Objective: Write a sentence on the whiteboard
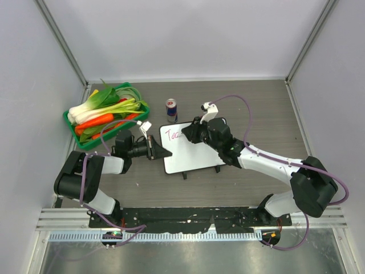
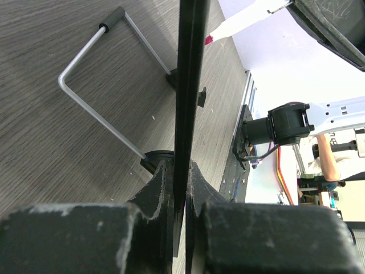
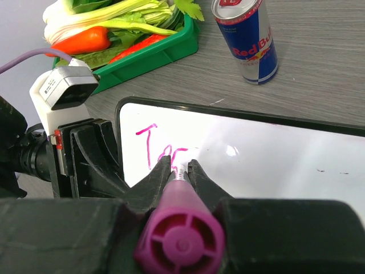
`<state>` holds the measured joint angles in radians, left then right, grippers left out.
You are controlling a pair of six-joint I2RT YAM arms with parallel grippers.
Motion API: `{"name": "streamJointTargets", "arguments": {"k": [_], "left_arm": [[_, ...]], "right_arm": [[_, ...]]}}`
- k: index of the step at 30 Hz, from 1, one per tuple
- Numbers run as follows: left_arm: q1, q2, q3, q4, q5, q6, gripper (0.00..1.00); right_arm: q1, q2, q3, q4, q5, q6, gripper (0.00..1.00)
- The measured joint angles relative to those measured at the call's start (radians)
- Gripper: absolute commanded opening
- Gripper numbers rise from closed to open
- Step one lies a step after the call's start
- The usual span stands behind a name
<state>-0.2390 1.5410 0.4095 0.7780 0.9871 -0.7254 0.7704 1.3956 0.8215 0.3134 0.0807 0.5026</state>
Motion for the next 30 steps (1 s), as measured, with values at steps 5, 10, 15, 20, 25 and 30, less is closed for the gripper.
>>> {"name": "streamJointTargets", "arguments": {"k": [5,10,15,20,25,30], "left_arm": [[0.0,0.0,0.0,0.0,0.0,0.0,0.0],[0.0,0.0,0.0,0.001,0.001,0.0,0.0],[0.0,0.0,0.0,0.004,0.001,0.001,0.0],[0.0,0.0,0.002,0.004,0.002,0.001,0.0],[0.0,0.0,0.002,0.004,0.002,0.001,0.0],[0.0,0.0,0.002,0.004,0.002,0.001,0.0]], "right_arm": [[0.0,-0.006,0.004,-0.008,0.016,-0.003,0.01],[0.0,-0.011,0.005,-0.009,0.032,-0.004,0.01],[0.0,-0.016,0.013,-0.018,0.042,-0.01,0.01],[-0.004,-0.015,0.058,-0.034,0.06,-0.026,0.01],[-0.009,-0.014,0.086,-0.034,0.068,-0.033,0.01],[-0.018,0.009,0.1,-0.034,0.068,-0.034,0.0]]}}
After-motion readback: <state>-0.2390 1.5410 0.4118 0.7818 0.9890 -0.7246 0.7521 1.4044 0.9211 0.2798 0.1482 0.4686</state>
